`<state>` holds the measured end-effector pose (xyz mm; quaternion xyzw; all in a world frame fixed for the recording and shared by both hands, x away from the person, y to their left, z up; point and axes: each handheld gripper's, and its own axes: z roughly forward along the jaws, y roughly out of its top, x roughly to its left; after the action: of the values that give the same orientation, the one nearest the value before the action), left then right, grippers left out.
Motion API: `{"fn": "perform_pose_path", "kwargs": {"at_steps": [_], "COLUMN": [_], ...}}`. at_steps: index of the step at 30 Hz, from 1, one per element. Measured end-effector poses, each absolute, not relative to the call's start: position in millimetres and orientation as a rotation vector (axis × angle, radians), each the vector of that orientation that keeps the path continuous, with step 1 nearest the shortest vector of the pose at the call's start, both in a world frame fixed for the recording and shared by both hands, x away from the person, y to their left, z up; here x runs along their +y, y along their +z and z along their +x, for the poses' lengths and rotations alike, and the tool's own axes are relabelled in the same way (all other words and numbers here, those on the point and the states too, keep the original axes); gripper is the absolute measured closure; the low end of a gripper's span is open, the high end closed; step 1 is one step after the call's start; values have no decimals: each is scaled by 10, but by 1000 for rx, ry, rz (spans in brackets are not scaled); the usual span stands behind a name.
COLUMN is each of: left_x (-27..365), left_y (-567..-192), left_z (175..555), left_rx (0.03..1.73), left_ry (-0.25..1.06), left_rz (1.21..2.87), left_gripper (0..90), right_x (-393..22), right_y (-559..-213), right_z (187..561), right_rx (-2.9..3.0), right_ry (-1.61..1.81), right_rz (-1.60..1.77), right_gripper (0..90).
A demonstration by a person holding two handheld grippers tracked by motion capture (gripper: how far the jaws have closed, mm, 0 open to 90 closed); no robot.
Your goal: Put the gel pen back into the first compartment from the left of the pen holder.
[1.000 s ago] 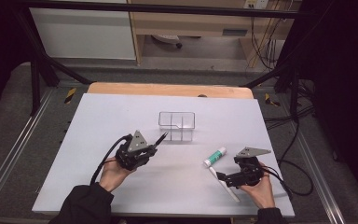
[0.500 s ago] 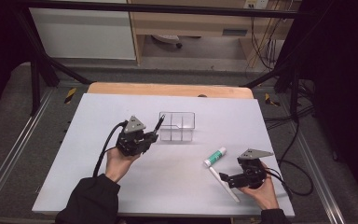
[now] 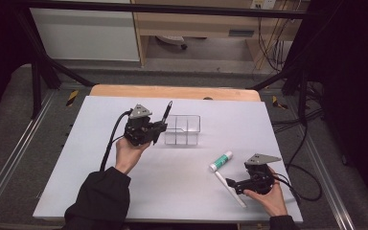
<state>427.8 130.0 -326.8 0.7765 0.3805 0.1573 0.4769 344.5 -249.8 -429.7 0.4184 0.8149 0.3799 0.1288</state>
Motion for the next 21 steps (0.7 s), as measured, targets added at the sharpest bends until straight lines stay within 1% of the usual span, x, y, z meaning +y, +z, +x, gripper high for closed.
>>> {"fn": "perform_pose_path", "kwargs": {"at_steps": [5, 10, 21], "left_x": [1263, 1214, 1068], "left_y": [-3190, -3159, -3206], "left_z": [4389, 4501, 4718], "left_rx": [950, 956, 955], "left_ry": [379, 391, 436], "left_rz": [1847, 1831, 1813], "left_gripper": [782, 782, 782], "right_x": [-2498, -2511, -2517], "right_y": [-4297, -4285, -4283], "right_z": [3443, 3436, 3438], "right_rx": [2371, 2367, 2370], "right_ry": [1104, 1124, 1126], "right_rz": [1208, 1193, 1182], "right_gripper": [6, 6, 6]}}
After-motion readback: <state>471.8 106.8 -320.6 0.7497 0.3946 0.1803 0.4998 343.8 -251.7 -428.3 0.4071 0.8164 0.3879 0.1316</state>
